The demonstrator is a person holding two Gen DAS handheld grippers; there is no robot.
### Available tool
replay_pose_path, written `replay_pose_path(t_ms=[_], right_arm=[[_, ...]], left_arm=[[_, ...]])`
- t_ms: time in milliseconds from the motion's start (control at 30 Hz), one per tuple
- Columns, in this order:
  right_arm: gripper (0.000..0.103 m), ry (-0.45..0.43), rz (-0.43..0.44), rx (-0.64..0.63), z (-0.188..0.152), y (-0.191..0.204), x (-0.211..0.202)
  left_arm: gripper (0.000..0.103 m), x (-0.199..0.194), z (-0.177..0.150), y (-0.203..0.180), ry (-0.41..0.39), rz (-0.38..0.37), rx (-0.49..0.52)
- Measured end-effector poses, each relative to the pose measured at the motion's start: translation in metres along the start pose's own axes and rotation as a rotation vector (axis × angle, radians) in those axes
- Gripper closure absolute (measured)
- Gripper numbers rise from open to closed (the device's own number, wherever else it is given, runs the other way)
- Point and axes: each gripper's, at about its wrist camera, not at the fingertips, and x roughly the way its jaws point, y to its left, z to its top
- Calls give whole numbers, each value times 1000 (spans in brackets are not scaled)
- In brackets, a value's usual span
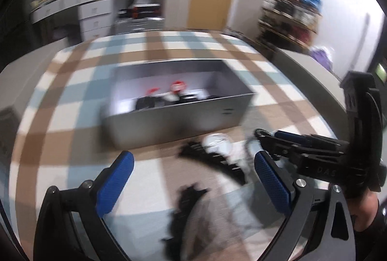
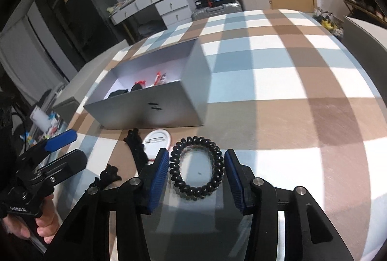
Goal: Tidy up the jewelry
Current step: 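Close the left tool on the white round pin badge while the right tool holds the coil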
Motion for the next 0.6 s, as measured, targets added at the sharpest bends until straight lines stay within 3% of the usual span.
replay_pose_path(t_ms=[167,333,433,600], right_arm=[[57,-24,-4,32,-4,-19,-17],[57,-48,-2,73,-7,-38,-30],[57,-64,3,88,-6,-42,-33],[57,-86,29,83,-3,-38,-35]], left_arm=[[6,24,12,-25,54,-56,97],[6,50,17,-29,153,-178,79],[6,63,18,-29,213,-132,81],[6,62,19,-15,209,-107,53]])
